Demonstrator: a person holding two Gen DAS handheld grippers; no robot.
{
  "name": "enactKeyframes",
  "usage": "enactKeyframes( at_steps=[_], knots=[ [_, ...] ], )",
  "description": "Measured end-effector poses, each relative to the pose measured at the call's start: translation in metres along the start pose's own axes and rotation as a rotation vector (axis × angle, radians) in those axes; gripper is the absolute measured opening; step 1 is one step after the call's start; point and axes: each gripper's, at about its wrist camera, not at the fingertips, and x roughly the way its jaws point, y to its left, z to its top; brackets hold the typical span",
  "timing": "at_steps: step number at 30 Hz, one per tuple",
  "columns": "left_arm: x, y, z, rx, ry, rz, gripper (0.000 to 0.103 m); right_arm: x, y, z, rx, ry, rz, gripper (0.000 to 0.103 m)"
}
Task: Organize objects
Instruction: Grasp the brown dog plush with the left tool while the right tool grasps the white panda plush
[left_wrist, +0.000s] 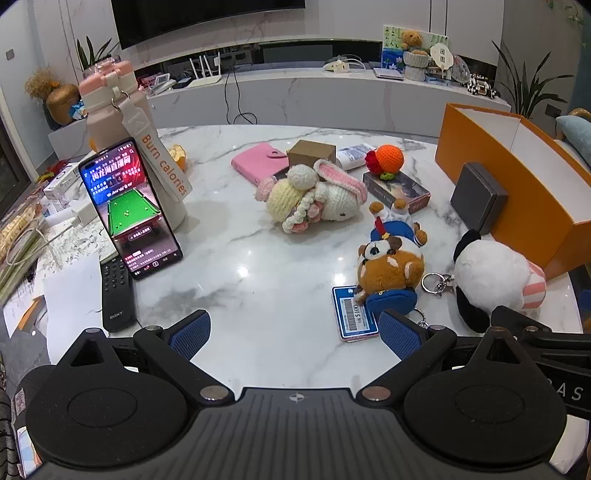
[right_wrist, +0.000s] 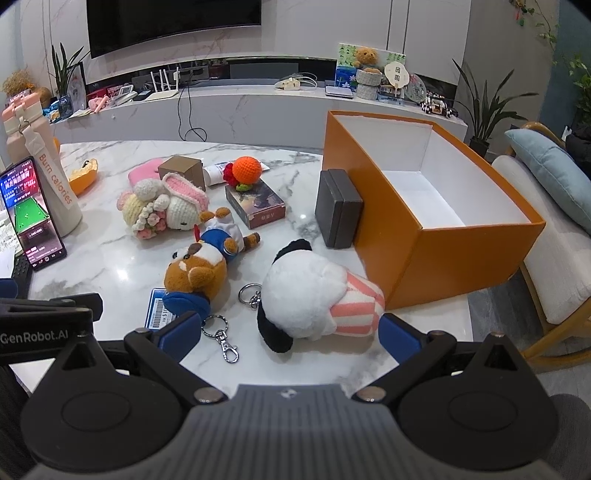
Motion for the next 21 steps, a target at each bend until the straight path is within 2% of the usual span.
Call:
enactKeyframes(
  at_steps=[5,11,17,21],
  knots=[
    [0.011,-0.003,0.000,0.006,0.021,-0.019,0.103,0.008,-0.001,-0.001,-0.047,-0.015,0.005,0.102],
    [0.023,-0.008,0.003,0.005,0.015,-0.079,0.103,0.020,-0.018,-0.004,-0.159,-0.088,0.095,0.102],
    [0.039,-0.018,0.014,0.021,-0.015,-0.123,0.103,0.036,-0.035,-0.004,-0.191,-0.093,0.093,0.102],
    [0.052,-0.026,0.018,0.050,-0.014,-0.133,0.103,0.047,-0.032,-0.008,-0.316,-0.120,0.073,0.102]
  ],
)
